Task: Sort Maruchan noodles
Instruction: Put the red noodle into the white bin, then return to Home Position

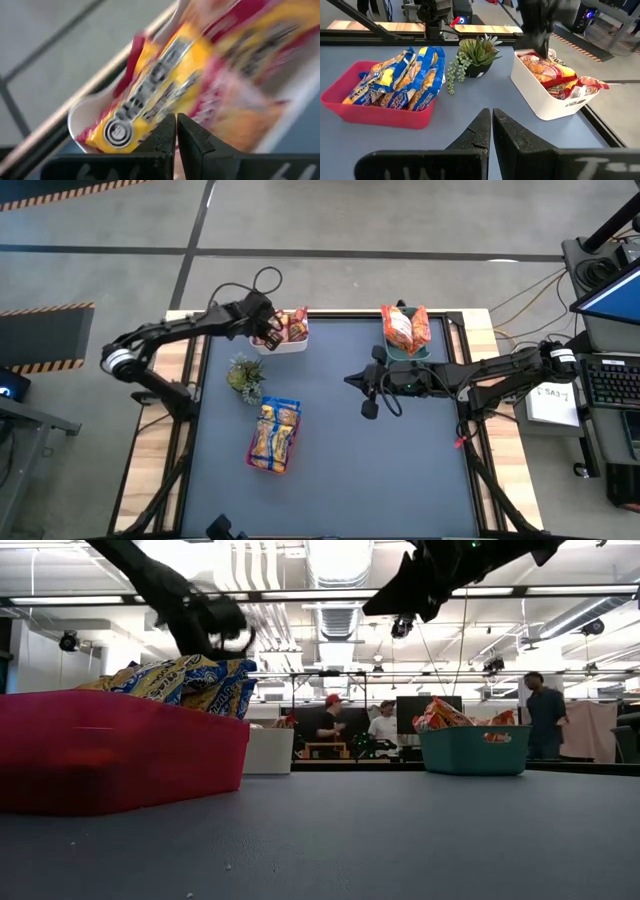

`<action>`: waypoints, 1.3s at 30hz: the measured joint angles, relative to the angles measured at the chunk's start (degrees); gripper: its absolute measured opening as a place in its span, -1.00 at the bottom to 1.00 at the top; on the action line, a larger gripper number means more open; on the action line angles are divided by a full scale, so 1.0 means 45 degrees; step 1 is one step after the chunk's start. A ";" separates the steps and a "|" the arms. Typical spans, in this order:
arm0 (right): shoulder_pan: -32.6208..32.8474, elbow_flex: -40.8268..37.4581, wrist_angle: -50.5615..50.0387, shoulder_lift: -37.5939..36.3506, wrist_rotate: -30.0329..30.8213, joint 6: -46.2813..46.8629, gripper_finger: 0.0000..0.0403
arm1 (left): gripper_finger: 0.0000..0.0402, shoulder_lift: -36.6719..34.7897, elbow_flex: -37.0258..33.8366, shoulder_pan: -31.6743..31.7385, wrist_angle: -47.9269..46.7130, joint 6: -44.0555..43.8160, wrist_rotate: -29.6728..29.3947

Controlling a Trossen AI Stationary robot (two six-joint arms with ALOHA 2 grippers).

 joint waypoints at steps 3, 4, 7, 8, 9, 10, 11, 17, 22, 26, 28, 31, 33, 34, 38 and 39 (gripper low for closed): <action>0.0000 -0.0138 -0.0003 -0.0064 -0.0004 -0.0206 -0.96 | -1.00 -0.1167 0.0005 -0.0594 0.0058 -0.0001 0.0000; 0.0000 -0.0251 -0.0017 -0.0136 -0.0002 -0.0242 -0.96 | -1.00 -0.1585 0.0002 -0.0832 0.0040 -0.0001 0.0000; 0.0000 -0.0647 0.0005 -0.0448 -0.0003 -0.0251 -0.96 | -1.00 -0.2989 -0.0183 -0.1791 0.0047 -0.0022 -0.0014; 0.0000 -0.0806 0.0006 -0.0585 -0.0001 -0.0276 -0.96 | -1.00 -0.3493 -0.0322 -0.2202 0.0188 -0.0030 0.0010; 0.0000 -0.0979 0.0106 -0.0715 -0.0005 -0.0284 -0.96 | -1.00 -0.3936 -0.0509 -0.2613 0.0333 -0.0030 0.0082; 0.0000 -0.1161 0.0203 -0.0871 -0.0005 -0.0288 -0.96 | -1.00 -0.4427 -0.0782 -0.3123 0.0388 -0.0030 0.0244; 0.0000 -0.1366 0.0210 -0.1068 -0.0005 -0.0284 -0.96 | -1.00 -0.4845 -0.1092 -0.3627 0.0483 -0.0034 0.0488; 0.0000 -0.2918 0.0837 -0.2170 -0.0135 -0.0569 -0.96 | -1.00 -0.7195 -0.3619 -0.7306 0.3094 0.0277 0.1754; 0.0000 -0.4303 0.1573 -0.3505 -0.0561 -0.0784 -0.96 | -1.00 -0.8819 -0.6199 -0.9790 0.6389 0.2432 0.1798; 0.0000 -0.5123 0.1600 -0.4951 -0.0822 -0.0755 -0.96 | -1.00 -1.0417 -0.7551 -0.9689 0.7054 0.2592 0.1732; 0.0000 -0.5535 0.1594 -0.5743 -0.0821 -0.0792 -0.96 | -1.00 -1.1300 -0.8074 -0.9310 0.7291 0.2455 0.1740; -0.0005 -0.6322 0.1908 -0.6967 -0.0821 -0.0977 -0.96 | -1.00 -1.2539 -0.8756 -0.8667 0.7368 0.2241 0.1821; -0.0008 -0.6839 0.2196 -0.7745 -0.0821 -0.1084 -0.96 | -1.00 -1.3295 -0.9155 -0.8186 0.7353 0.2070 0.2146; -0.0037 -0.7083 0.2207 -0.8199 -0.0813 -0.1127 -0.96 | -1.00 -1.3630 -0.9321 -0.7963 0.7342 0.1996 0.2359; -0.0251 -0.7847 0.2149 -0.9820 -0.0790 -0.1210 -0.96 | -1.00 -1.4813 -0.9820 -0.7282 0.7370 0.1868 0.2752; -0.0300 -0.7990 0.2020 -1.0251 -0.0792 -0.1255 -0.96 | -1.00 -1.5080 -0.9946 -0.7169 0.7388 0.1835 0.2777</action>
